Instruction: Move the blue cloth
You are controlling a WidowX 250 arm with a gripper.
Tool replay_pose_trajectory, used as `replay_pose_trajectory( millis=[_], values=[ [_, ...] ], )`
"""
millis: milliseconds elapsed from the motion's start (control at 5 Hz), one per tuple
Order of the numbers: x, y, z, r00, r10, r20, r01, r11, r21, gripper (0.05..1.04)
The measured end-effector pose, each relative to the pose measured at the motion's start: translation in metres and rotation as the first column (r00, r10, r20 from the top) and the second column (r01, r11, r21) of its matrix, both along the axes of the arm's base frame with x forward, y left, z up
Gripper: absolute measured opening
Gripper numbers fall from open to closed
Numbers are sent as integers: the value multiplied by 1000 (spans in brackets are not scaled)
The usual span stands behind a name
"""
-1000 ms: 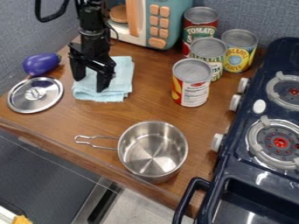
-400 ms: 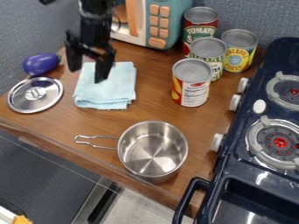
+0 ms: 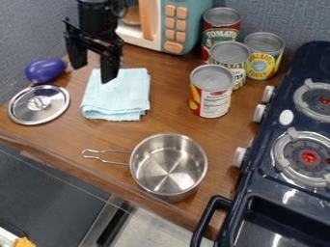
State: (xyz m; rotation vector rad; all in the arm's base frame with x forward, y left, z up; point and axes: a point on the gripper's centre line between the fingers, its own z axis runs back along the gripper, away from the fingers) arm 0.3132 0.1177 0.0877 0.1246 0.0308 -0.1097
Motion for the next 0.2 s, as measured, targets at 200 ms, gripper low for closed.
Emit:
replay_pose_trajectory(
  millis=[200],
  values=[
    [-11, -1, 0, 999, -15, -34, 15, 1000, -2, 1000]
  ],
)
